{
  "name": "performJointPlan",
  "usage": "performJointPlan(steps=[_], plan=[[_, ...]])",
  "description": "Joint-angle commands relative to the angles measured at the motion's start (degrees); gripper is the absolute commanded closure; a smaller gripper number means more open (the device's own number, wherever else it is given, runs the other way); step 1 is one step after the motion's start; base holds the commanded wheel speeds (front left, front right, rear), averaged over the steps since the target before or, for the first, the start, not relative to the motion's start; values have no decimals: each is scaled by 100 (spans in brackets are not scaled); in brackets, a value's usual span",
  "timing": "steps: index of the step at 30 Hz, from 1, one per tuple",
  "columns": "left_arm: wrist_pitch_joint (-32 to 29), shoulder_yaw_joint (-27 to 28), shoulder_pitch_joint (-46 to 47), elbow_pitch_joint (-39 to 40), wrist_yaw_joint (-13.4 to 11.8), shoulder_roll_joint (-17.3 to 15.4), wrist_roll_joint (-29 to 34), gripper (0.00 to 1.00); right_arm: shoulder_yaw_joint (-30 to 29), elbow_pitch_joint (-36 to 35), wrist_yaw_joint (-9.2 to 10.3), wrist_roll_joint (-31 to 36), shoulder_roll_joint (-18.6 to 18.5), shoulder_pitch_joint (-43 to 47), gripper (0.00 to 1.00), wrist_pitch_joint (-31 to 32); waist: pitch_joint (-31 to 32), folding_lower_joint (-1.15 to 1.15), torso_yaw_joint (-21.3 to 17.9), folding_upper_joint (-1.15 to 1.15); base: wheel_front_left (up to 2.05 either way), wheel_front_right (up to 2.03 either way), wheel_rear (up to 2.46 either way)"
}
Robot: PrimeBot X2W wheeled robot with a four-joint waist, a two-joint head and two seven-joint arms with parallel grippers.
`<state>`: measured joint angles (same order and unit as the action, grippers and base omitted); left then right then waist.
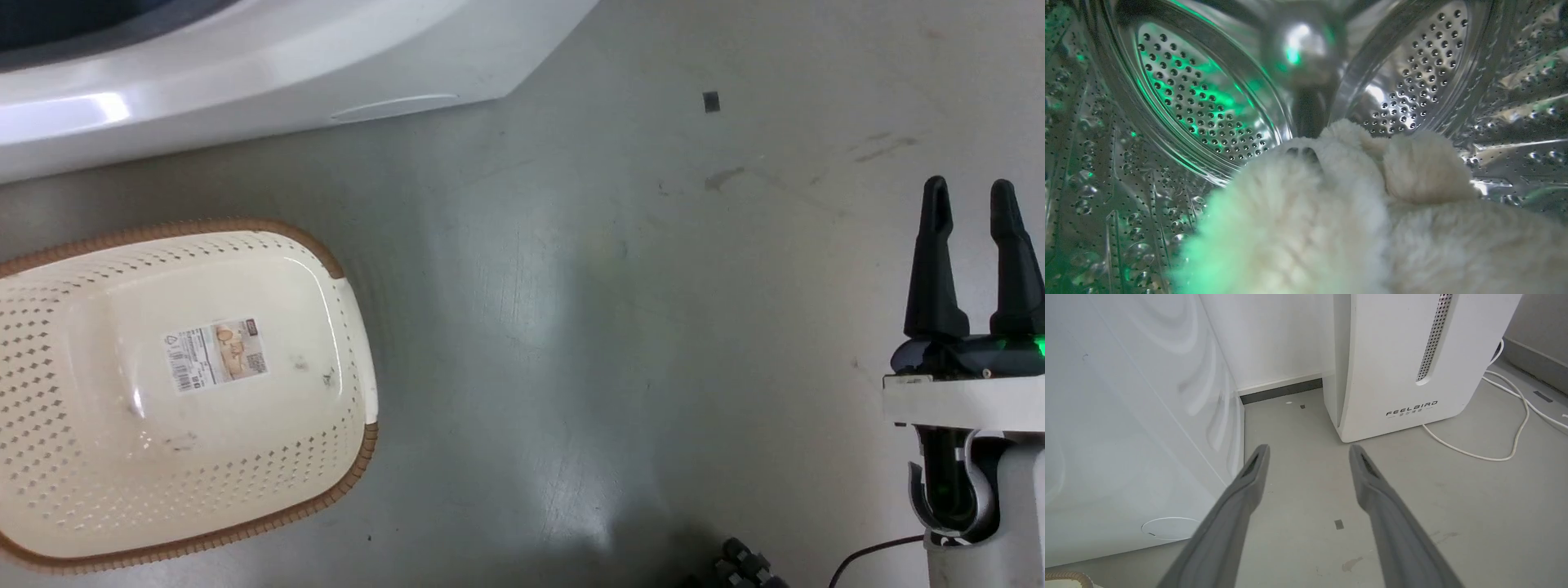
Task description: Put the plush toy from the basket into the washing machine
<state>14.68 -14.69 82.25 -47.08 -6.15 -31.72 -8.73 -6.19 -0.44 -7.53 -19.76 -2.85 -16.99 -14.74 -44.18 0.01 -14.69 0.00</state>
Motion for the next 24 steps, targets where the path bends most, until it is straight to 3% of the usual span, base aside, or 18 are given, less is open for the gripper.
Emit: performJointPlan(steps=[1, 2, 3, 4, 12, 24], plan=[[31, 57, 117, 31, -65, -44, 15, 100, 12, -26, 4, -22, -3, -127, 0, -26, -81, -1, -34, 0, 0, 0, 0], [31, 71, 139, 41, -84, -58, 24, 81, 18, -24, 4, -23, -3, -134, 0, -26, -99, -1, -34, 0, 0, 0, 0], [31, 60, 143, 47, -93, -68, 50, 9, 19, -24, 4, -22, -3, -138, 0, -26, -113, -1, -29, 0, 0, 0, 0], [31, 48, 136, 42, -87, -65, 63, 0, 20, -23, 4, -20, -3, -142, 0, -26, -125, -1, -21, 0, 0, 0, 0], [31, 23, -109, 52, -99, 95, 48, 0, 70, 13, 4, 32, -3, -187, 0, -26, -33, -1, 136, 0, 0, 0, 0], [31, 308, -1341, 650, -203, 466, -185, 0, 143, 27, 4, 295, -3, -18, 0, -26, 666, -1, 394, 0, 0, 0, 0]])
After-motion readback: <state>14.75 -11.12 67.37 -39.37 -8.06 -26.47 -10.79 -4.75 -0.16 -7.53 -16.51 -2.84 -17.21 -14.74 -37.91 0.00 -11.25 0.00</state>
